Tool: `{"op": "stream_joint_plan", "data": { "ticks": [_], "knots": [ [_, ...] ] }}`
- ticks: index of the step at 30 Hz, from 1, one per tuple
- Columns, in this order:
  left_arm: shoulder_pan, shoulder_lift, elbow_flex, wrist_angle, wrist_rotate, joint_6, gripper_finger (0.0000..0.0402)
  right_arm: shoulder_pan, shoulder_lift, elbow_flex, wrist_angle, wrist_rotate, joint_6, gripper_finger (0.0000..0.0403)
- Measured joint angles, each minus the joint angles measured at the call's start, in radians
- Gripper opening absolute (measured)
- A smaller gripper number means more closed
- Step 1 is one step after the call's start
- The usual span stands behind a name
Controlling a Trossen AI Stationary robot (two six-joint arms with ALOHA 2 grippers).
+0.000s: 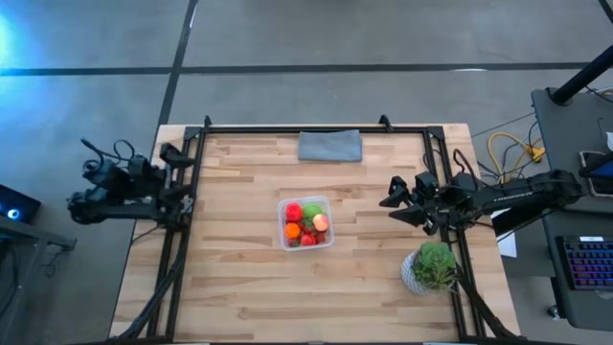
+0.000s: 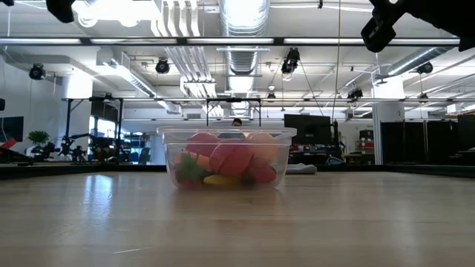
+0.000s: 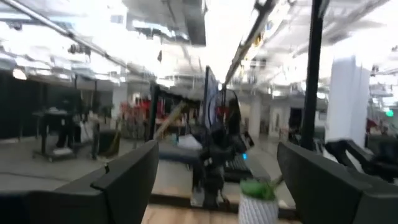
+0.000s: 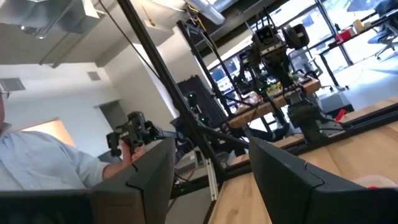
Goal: Pick and placing Produce into tupperware
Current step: Return to Home Position
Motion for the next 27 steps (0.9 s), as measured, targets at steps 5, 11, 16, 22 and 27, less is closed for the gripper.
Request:
{"op": "stream_joint_plan", "data": {
  "ticks": [5, 11, 16, 22, 27],
  "knots": [
    [0.0, 0.001, -0.133, 0.123, -0.027, -0.032, 0.0313, 0.0, 0.0, 0.0, 0.0, 0.0, 0.003, 0.0199],
    [0.0, -0.001, -0.292, 0.251, -0.032, -0.107, 0.0313, 0.0, 0.0, 0.0, 0.0, 0.0, 0.003, 0.0199],
    [0.0, -0.001, -0.357, 0.263, -0.051, -0.109, 0.0313, 0.0, 0.0, 0.0, 0.0, 0.0, 0.003, 0.0199],
    [0.0, -0.002, -0.436, 0.263, -0.053, -0.154, 0.0313, 0.0, 0.0, 0.0, 0.0, 0.0, 0.003, 0.0199],
    [0.0, -0.002, -0.48, 0.266, -0.054, -0.2, 0.0313, 0.0, 0.0, -0.008, 0.001, -0.001, -0.026, 0.0199]
  ]
}}
